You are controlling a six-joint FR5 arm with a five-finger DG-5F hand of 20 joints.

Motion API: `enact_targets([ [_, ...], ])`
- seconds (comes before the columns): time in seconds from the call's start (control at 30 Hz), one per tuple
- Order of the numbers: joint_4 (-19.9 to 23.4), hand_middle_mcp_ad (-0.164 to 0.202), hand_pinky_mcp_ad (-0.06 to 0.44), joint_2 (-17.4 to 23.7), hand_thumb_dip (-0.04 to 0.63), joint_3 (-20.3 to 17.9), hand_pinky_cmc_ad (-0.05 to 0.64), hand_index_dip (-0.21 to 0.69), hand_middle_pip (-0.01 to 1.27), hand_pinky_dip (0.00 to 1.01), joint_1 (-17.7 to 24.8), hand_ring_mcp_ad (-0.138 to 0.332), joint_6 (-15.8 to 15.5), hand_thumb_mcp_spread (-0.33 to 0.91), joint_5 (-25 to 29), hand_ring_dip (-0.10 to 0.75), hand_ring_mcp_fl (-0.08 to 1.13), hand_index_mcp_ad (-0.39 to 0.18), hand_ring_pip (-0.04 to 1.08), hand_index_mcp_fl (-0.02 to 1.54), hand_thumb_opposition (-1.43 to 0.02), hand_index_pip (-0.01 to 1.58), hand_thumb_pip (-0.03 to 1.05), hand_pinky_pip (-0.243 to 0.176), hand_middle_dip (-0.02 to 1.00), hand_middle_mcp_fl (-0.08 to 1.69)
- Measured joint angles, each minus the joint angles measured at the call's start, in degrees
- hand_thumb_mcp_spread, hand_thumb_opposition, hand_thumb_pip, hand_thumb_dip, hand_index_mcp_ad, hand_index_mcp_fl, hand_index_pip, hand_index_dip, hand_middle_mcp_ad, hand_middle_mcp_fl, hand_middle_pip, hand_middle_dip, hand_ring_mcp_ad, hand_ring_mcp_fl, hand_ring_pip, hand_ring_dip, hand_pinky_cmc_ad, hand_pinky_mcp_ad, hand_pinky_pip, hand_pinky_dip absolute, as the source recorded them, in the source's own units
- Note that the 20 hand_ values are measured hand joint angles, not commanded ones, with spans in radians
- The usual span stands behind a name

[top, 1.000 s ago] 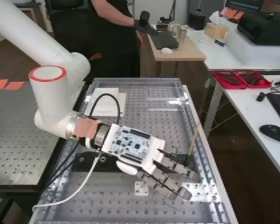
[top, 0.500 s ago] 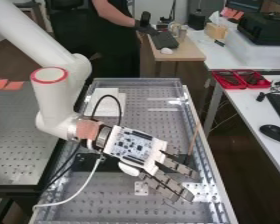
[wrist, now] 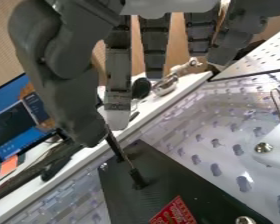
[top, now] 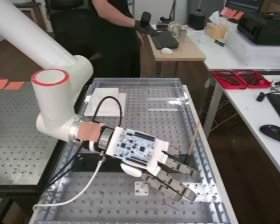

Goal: Grab the drill bit and place it in the clear container

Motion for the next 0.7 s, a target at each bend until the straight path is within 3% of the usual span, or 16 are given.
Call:
enact_targets([
  [0.7, 0.59, 0.099, 0.202, -0.73, 0.284, 0.78, 0.305, 0.173, 0.13, 0.19, -0.22, 0.272, -0.19, 0.42, -0.5, -0.014, -0.01, -0.051, 0.08, 0.35, -0.88, 1.3, 0.67, -0.105, 0.17, 0.2],
])
